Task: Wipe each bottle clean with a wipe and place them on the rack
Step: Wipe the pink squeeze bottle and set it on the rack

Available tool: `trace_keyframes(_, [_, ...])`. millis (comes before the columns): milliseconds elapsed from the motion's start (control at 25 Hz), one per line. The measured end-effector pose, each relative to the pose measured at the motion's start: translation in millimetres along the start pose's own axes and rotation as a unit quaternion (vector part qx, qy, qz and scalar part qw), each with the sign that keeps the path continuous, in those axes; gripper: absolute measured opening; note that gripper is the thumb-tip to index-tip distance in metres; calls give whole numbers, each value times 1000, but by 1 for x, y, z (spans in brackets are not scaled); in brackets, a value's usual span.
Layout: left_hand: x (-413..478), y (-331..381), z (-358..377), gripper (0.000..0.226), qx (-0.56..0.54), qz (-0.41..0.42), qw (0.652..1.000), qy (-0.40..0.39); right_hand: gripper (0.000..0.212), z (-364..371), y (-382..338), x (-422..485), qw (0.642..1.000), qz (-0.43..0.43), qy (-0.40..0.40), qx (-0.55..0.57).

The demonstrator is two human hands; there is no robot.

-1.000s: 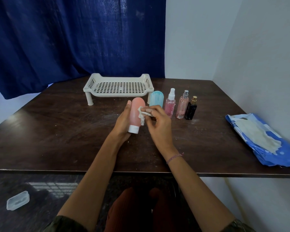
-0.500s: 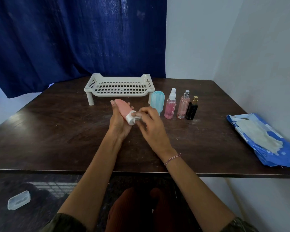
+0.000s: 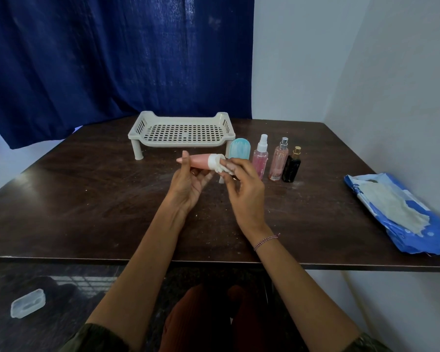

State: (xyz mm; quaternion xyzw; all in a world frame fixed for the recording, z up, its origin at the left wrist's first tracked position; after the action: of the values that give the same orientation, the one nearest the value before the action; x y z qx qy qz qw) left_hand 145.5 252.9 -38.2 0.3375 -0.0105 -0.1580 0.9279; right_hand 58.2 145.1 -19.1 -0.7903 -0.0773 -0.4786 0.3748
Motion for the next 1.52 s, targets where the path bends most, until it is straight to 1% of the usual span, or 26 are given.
trace_keyframes(120, [0, 3, -2, 42, -32, 19, 999, 25, 25, 0, 0, 1, 1000, -5, -22, 4])
trace_keyframes(200, [1, 4, -2, 48, -15, 41, 999, 28, 24, -1, 1, 1, 1000, -13, -11, -5])
trace_keyframes(320, [0, 5, -1, 38, 42, 70, 997, 0, 23, 1, -1, 1, 999, -40, -20, -29])
trace_keyframes(400, [-2, 5, 2, 32, 74, 76, 994, -36, 21, 2, 1, 1, 998, -35, -33, -41])
trace_keyframes(520, [-4, 5, 4, 37, 118, 72, 988, -66, 19, 2, 8, 5, 999, 26, -16, -38])
trace_keyframes(640, [-5, 3, 6, 56, 119, 53, 989, -69, 18, 0, 17, 8, 997, 75, 6, -29])
trace_keyframes(720, [-7, 4, 6, 61, 106, 51, 990, -75, 19, 0, 22, 8, 994, 103, -7, -26])
trace_keyframes(840, [-9, 6, 6, 59, 47, 47, 994, -86, 21, 3, 32, 8, 983, 175, -52, -2])
trace_keyframes(920, [-9, 8, 5, 51, 1, 45, 995, -84, 21, 6, 34, 6, 962, 248, -77, 87])
trace_keyframes(1000, [-9, 10, 4, 51, -16, 57, 995, -75, 19, 9, 34, 4, 918, 320, -76, 222])
trace_keyframes(1040, [-9, 10, 4, 59, -16, 66, 995, -71, 20, 11, 33, 3, 889, 352, -71, 283])
trace_keyframes(1160, [-8, 11, 5, 99, -1, 83, 993, -82, 16, 17, 33, 1, 795, 434, -66, 419])
trace_keyframes(1200, [-8, 11, 5, 107, 4, 88, 992, -91, 15, 18, 33, 1, 773, 447, -67, 444])
trace_keyframes(1240, [-8, 11, 5, 108, 6, 92, 991, -96, 15, 19, 32, 1, 757, 455, -70, 463])
trace_keyframes(1320, [-8, 12, 5, 101, 3, 99, 990, -98, 15, 18, 31, 2, 740, 462, -79, 482])
trace_keyframes(1400, [-8, 13, 4, 95, -11, 107, 990, -92, 15, 18, 30, 1, 733, 467, -91, 486])
trace_keyframes(1440, [-7, 14, 3, 92, -22, 113, 990, -85, 15, 18, 29, 1, 735, 469, -98, 480])
trace_keyframes(1520, [-7, 16, 1, 80, -42, 122, 990, -63, 15, 17, 29, 1, 759, 463, -102, 446])
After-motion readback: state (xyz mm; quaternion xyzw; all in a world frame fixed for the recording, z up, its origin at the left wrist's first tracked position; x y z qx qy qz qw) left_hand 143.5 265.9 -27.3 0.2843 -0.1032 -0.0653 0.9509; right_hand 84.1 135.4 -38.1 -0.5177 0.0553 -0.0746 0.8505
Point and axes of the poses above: each hand's wrist, its own x-axis towards the middle knuckle, its own z-axis out of the palm, y = z × x, the point moved 3 cm from there along x, towards the middle knuckle, and after that the axes turned 2 degrees about y, right-handed, at the moved point
